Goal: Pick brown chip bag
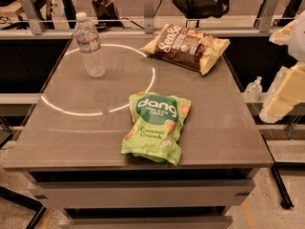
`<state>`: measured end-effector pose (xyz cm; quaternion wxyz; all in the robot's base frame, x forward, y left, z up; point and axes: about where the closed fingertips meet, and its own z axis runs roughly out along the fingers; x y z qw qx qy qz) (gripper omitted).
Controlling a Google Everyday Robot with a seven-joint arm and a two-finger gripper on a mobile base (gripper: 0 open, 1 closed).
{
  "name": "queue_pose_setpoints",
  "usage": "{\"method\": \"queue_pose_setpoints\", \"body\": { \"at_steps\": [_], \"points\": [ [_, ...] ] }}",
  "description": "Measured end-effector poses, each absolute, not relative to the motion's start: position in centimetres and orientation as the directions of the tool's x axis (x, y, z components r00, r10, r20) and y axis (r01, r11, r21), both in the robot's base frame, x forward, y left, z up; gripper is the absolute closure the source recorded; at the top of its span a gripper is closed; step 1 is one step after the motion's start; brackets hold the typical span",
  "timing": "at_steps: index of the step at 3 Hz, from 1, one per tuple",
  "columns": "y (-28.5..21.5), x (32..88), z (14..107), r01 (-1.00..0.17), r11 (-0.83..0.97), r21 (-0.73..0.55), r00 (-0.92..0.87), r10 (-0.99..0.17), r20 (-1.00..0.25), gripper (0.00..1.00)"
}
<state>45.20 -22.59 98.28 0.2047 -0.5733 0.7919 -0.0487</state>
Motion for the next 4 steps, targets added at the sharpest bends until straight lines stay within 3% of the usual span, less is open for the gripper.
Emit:
{"method": "queue_pose_setpoints", "body": {
  "at_steps": [2,4],
  "points": [
    [-24.5,49.8,98.9,-0.771,0.444,-0.457,-0.236,-0.865,-0.443,0.00],
    [-26.8,57.0,97.7,-0.681,0.597,-0.423,-0.236,-0.726,-0.646,0.00]
  ]
}}
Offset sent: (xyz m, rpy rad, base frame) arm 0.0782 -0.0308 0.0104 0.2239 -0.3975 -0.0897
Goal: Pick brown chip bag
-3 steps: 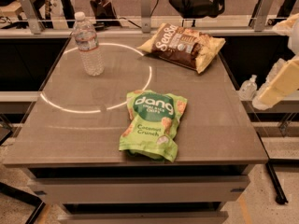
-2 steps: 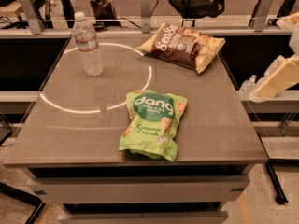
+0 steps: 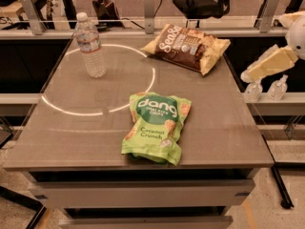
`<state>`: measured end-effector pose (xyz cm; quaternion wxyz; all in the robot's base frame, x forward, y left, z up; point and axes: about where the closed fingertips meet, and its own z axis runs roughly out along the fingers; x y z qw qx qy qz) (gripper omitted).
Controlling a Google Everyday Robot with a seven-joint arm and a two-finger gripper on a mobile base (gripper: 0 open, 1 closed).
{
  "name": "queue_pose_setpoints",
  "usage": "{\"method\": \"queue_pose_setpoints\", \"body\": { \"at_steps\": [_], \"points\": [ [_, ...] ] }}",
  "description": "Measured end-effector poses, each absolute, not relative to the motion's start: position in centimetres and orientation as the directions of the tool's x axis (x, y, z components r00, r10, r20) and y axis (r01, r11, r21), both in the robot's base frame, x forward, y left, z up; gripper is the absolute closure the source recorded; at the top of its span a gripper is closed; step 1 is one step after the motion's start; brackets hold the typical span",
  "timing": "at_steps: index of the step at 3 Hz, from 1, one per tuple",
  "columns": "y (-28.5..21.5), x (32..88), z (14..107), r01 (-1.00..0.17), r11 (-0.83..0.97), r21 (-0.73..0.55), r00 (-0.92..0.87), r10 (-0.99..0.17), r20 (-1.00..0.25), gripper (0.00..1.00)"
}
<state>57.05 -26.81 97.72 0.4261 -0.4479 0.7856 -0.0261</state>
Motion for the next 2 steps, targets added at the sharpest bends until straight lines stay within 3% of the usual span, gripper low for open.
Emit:
{"method": "queue_pose_setpoints", "body": {
  "at_steps": [2],
  "points": [
    [-27.3,63.5,95.6,-0.673,0.669,-0.316,-0.290,-0.631,-0.719,0.00]
  ]
}}
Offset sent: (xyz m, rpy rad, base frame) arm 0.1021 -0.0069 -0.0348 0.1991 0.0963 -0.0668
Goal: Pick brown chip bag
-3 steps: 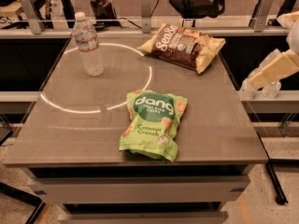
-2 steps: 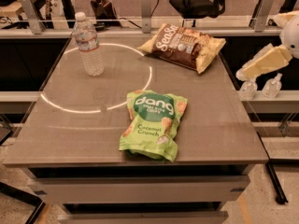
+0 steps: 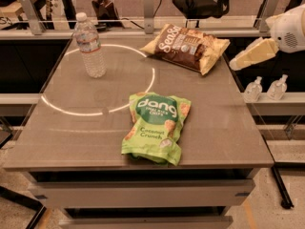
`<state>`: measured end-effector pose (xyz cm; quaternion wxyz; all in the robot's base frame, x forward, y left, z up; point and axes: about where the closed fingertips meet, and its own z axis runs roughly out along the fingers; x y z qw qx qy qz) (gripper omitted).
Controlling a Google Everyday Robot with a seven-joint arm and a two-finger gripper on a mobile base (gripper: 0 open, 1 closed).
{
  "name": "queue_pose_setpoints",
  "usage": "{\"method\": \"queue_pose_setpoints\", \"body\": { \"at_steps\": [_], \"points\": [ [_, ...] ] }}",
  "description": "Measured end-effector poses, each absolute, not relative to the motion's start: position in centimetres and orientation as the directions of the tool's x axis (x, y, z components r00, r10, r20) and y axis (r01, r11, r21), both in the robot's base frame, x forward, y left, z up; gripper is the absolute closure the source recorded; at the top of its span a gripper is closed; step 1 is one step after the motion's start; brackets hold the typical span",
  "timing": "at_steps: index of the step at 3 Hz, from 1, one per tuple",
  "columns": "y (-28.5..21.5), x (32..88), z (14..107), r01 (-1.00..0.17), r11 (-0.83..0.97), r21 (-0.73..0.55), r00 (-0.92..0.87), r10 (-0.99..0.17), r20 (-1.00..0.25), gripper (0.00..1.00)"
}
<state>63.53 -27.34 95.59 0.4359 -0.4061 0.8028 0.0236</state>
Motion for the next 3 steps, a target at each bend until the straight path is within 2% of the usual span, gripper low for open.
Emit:
{"method": "queue_pose_setpoints", "body": {
  "at_steps": [1,3],
  "points": [
    [-26.83,65.97,94.79,-0.686,0.679,-0.261,-0.310,-0.598,-0.739,0.00],
    [-26.66,66.17,94.94,-0.677,0.689,-0.259,-0.318,-0.591,-0.741,0.00]
  ]
}}
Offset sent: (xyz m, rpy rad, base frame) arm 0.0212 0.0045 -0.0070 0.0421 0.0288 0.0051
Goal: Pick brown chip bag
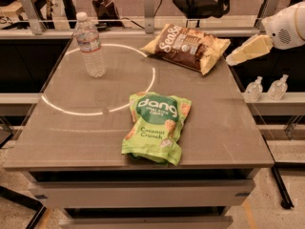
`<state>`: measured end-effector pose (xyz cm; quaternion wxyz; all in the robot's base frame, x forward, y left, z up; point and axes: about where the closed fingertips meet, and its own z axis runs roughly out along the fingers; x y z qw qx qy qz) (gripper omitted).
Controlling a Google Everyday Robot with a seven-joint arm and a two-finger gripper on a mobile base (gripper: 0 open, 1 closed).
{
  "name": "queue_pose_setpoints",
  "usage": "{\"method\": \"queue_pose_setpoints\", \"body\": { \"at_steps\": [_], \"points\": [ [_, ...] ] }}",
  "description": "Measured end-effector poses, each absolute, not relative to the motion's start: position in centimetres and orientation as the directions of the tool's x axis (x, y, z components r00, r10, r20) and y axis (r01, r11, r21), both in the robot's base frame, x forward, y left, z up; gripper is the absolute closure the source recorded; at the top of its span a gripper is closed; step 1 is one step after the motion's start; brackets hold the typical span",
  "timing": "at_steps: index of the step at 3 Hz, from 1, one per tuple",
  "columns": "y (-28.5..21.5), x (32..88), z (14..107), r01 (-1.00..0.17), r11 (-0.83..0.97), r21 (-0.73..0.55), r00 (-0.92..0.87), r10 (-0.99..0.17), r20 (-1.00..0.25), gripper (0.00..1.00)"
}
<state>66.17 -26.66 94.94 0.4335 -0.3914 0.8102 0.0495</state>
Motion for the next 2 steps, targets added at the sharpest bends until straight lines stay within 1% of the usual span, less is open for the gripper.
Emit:
{"method": "queue_pose_setpoints", "body": {
  "at_steps": [2],
  "points": [
    [-24.6,68.3,93.5,-0.701,0.681,-0.214,-0.347,-0.587,-0.731,0.00]
  ]
}}
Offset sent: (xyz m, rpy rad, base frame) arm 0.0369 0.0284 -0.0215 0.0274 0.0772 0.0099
